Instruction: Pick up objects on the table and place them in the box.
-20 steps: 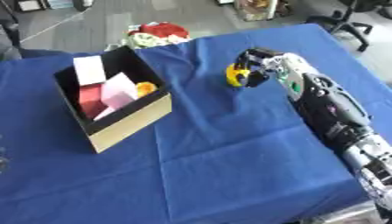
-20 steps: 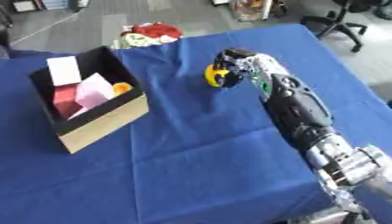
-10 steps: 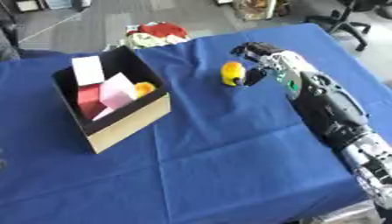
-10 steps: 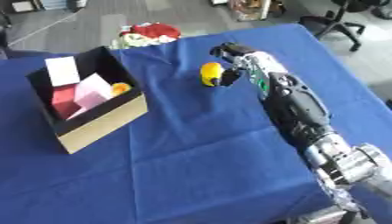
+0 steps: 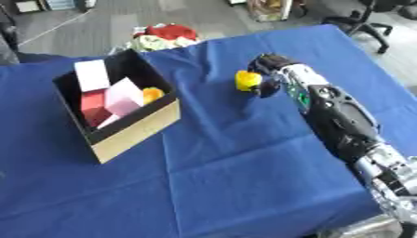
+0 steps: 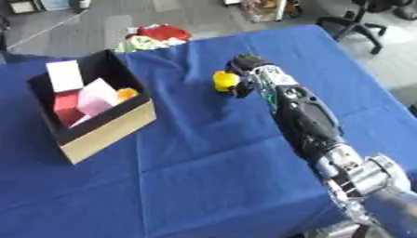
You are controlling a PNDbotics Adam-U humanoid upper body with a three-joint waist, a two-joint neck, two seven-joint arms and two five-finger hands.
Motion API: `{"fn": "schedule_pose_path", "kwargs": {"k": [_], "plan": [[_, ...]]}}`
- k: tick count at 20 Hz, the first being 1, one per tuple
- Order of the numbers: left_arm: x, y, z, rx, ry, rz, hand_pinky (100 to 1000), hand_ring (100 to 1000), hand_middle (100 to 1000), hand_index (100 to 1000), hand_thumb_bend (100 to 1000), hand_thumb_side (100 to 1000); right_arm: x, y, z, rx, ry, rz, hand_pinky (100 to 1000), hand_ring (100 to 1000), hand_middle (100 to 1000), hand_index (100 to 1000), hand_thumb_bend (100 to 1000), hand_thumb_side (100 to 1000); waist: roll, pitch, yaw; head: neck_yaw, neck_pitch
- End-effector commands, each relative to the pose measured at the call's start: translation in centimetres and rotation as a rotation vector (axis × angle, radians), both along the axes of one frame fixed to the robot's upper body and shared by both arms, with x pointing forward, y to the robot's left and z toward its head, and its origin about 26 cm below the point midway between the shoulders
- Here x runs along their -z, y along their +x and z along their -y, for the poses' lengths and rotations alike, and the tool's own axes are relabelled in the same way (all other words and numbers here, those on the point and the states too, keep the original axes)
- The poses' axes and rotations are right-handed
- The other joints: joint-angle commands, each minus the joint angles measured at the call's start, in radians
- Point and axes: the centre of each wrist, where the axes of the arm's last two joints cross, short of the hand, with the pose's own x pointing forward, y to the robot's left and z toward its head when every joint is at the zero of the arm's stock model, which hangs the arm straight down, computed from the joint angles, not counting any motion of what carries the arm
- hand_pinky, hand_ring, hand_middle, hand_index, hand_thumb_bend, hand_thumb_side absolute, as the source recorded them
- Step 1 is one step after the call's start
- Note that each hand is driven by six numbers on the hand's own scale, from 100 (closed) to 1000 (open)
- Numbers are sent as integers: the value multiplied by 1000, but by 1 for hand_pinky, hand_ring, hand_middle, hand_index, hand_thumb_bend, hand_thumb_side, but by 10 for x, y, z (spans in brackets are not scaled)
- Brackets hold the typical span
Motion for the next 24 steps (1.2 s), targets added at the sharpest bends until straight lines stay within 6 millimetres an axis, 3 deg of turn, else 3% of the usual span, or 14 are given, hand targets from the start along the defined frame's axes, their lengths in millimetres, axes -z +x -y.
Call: {"fn": "schedule_pose_path", "kwargs": {"k": [1, 4, 7, 13, 18, 20, 22, 24], "plan": [[-7, 0, -4, -7, 10, 23, 768, 633, 642, 808, 613, 495, -32, 6, 1, -4, 36, 160, 724, 625, 427, 504, 145, 100, -2, -29, 1, -4, 3], [-7, 0, -4, -6, 11, 22, 768, 633, 642, 807, 613, 495, -58, 9, -7, -37, 112, 288, 718, 602, 403, 490, 100, 100, -4, -30, 3, -3, 4], [-7, 0, -4, -7, 12, 22, 768, 634, 642, 807, 613, 495, -86, 12, -28, -114, 226, 372, 720, 591, 395, 486, 100, 100, -5, -32, 6, -3, 4], [-6, 1, -1, 8, 8, 18, 768, 635, 642, 807, 613, 495, -125, 14, -106, -432, 336, 357, 737, 606, 423, 515, 100, 100, -3, -36, 16, -8, 4], [-6, 1, 0, 13, 5, 18, 767, 635, 642, 806, 613, 494, -122, 9, -166, -659, 285, 189, 775, 676, 521, 625, 100, 100, -4, -38, 29, -13, 4], [-6, 2, 2, 18, 1, 16, 767, 635, 642, 806, 613, 494, -115, 8, -179, -705, 228, 127, 799, 730, 640, 761, 179, 100, -5, -39, 32, -16, 4], [-6, 2, 2, 19, -1, 15, 767, 635, 641, 806, 612, 494, -105, 8, -186, -722, 163, 68, 832, 798, 792, 920, 292, 272, -6, -38, 35, -17, 4], [-6, 2, 2, 17, -1, 14, 767, 635, 641, 806, 613, 494, -100, 9, -188, -706, 105, 34, 849, 831, 859, 970, 349, 332, -7, -38, 36, -15, 4]]}}
